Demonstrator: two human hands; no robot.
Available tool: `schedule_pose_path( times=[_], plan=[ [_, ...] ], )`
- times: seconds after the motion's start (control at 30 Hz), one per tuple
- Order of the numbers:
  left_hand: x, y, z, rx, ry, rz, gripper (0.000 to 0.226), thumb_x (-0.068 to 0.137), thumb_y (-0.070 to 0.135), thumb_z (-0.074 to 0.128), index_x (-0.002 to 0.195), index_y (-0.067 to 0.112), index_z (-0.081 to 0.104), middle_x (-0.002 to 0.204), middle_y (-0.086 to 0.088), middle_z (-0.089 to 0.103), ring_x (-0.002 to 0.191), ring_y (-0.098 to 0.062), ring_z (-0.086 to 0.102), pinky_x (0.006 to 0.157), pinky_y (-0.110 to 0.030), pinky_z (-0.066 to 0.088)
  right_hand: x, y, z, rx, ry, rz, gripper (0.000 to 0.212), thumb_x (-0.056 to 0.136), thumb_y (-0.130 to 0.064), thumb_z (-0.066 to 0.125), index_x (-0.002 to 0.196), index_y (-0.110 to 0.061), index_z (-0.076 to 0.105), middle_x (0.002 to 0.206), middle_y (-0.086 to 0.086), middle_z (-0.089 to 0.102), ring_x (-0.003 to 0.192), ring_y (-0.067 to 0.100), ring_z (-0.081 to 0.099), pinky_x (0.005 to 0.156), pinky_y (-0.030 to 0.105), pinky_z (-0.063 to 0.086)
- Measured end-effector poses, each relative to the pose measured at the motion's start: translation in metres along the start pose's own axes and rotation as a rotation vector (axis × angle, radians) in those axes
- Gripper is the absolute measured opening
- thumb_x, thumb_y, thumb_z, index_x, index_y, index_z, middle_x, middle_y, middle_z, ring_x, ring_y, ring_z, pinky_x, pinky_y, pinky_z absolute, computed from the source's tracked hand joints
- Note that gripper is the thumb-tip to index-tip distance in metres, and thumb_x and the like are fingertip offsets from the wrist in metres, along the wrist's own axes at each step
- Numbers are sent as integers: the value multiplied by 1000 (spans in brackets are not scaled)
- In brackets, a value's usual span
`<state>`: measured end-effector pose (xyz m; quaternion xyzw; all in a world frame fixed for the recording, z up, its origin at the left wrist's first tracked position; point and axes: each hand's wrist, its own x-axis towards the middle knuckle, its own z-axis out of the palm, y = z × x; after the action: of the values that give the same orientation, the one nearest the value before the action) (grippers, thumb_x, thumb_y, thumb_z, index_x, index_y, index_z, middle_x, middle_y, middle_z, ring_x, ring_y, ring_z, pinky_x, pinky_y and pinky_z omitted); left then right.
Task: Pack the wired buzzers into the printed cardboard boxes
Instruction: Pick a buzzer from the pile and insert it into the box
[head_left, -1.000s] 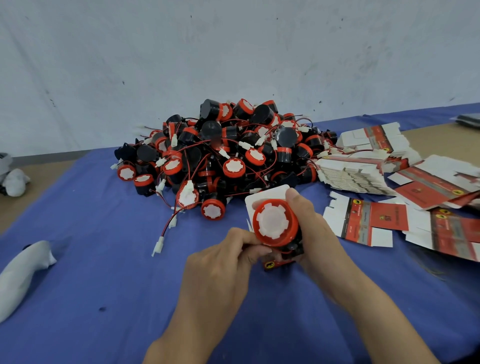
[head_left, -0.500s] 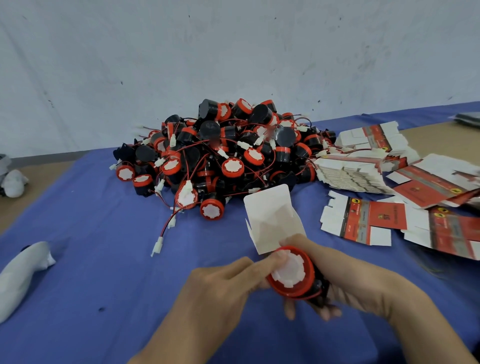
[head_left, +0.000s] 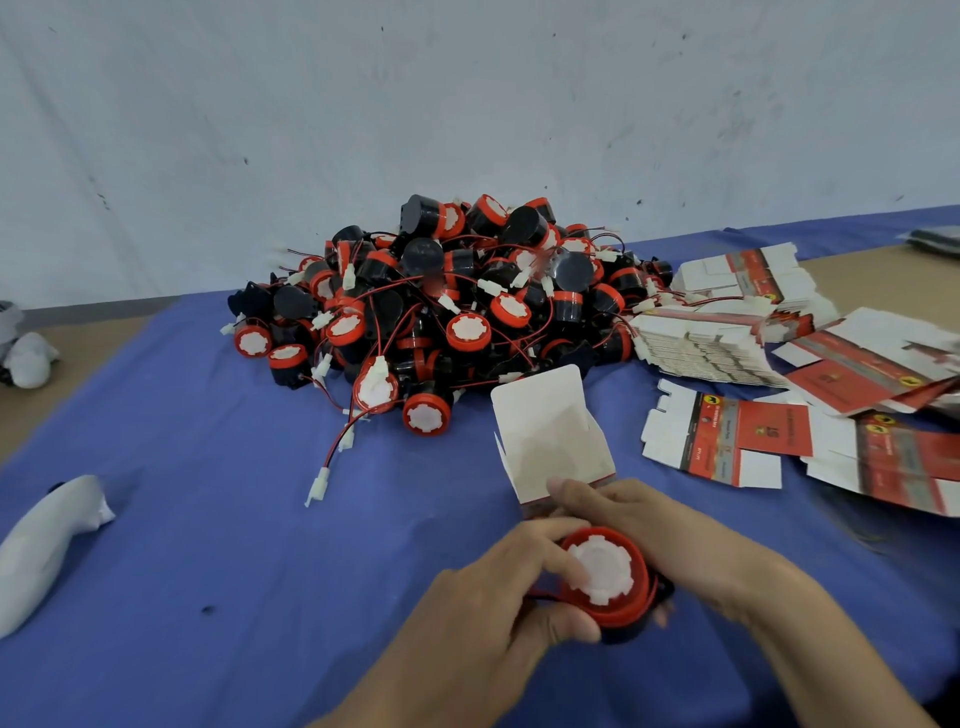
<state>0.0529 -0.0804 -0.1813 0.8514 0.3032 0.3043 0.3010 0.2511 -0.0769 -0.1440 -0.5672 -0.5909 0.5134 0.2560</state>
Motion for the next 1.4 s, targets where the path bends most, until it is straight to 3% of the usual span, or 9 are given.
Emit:
schedule_pose_path(
  times=[0.1, 0.37, 0.53, 0.73, 0.87, 1.0, 1.13, 1.3, 1.4],
  plan=[
    [5, 4, -1, -142, 65, -15, 34, 82, 77, 53, 106, 53, 52, 135, 37, 51, 109, 3, 62, 81, -13, 50, -1, -1, 1, 21, 53, -40, 62, 95, -69, 41, 93, -20, 78, 72, 15, 68, 47, 20, 54, 37, 23, 40],
    [12, 7, -5, -384, 197, -33, 14, 89, 47, 70, 100, 41, 63, 125, 24, 65, 116, -2, 63, 89, -13, 50, -1, -1, -2, 184, 140, -125, 72, 92, -78, 39, 82, -15, 73, 59, 11, 58, 43, 22, 47, 39, 23, 40],
    [15, 9, -3, -446, 251, -93, 15, 84, 46, 67, 97, 41, 63, 118, 26, 67, 108, 1, 65, 84, -13, 51, 6, 1, 0, 304, 235, -180, 69, 83, -81, 44, 86, -20, 76, 87, 15, 75, 72, 30, 68, 67, 37, 56],
    [19, 14, -6, -435, 379, -159, 19, 80, 43, 67, 98, 44, 64, 89, 18, 69, 74, 0, 63, 70, -9, 46, 7, -3, 13, 357, 405, -397, 51, 89, -66, 53, 83, -18, 68, 71, 9, 65, 56, 21, 57, 48, 29, 49],
    [19, 17, -4, -364, 362, -125, 27, 86, 40, 66, 111, 51, 62, 99, 12, 65, 83, -1, 63, 74, -9, 47, 7, -9, 20, 331, 498, -432, 50, 96, -63, 49, 82, -21, 73, 75, 14, 67, 59, 25, 59, 48, 27, 49],
    [20, 19, -5, -442, 376, -109, 28, 86, 32, 70, 111, 42, 67, 105, 15, 68, 89, 2, 65, 75, -7, 47, 9, -14, 20, 347, 497, -436, 48, 93, -58, 44, 83, -25, 77, 78, 10, 74, 74, 42, 65, 59, 42, 55],
    [20, 21, -8, -494, 353, -135, 25, 81, 38, 71, 105, 44, 69, 107, 21, 70, 96, 1, 68, 75, -7, 49, 11, -12, 16, 361, 553, -440, 34, 99, -46, 47, 91, -21, 68, 76, 11, 65, 60, 29, 61, 51, 35, 50],
    [26, 23, -12, -544, 432, -138, 24, 80, 38, 69, 103, 32, 72, 83, 13, 73, 69, 0, 68, 67, -8, 49, 11, -14, 24, 426, 470, -465, 32, 99, -51, 43, 112, -26, 59, 66, 1, 62, 44, 22, 56, 36, 29, 42],
    [28, 21, -15, -548, 470, -141, 25, 81, 42, 70, 103, 30, 70, 82, 10, 73, 67, -2, 66, 67, -10, 49, 12, -16, 28, 453, 482, -499, 41, 93, -61, 40, 121, -35, 55, 85, -1, 72, 48, 26, 60, 41, 28, 46]
  ],
)
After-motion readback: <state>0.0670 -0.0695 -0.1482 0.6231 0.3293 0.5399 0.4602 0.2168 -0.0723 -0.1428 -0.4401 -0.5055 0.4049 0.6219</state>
